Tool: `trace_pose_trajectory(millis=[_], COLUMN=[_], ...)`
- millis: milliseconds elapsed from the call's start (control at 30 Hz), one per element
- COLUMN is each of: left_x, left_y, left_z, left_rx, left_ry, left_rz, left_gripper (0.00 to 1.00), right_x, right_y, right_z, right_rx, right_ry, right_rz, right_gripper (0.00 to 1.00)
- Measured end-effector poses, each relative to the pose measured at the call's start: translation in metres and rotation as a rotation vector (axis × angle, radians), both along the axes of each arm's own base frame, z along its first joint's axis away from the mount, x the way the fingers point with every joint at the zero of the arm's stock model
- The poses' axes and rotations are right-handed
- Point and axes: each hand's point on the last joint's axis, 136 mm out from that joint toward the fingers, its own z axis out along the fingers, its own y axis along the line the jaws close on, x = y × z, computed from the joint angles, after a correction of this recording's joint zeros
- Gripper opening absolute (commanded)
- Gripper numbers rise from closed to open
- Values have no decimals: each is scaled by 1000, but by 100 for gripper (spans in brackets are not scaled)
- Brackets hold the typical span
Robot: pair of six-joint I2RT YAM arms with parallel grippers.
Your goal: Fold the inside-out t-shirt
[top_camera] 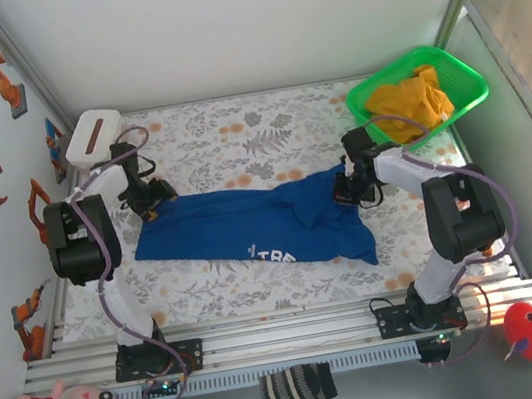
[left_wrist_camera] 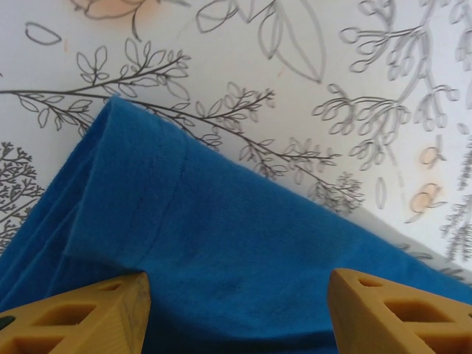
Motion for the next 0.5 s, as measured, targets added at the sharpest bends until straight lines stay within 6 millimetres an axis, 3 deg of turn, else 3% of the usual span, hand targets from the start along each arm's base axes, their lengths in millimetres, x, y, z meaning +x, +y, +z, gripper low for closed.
trace_pose_trajectory(millis=[167,367,500], left_x=[0,0,0], left_y=[2,2,2], left_z=[-2,-3,-3], left_rx=[11,15,15], left_ry=[0,-1,-2], left_rz=[-2,-5,-8], left_gripper=[63,63,63], right_x=[0,-6,-22], right_y=[1,1,-2], right_z=[24,89,112], right_rx=[22,67,81], right_ry=[-50,-176,-199], right_rz=[2,-1,-14], right_gripper=[0,0,0])
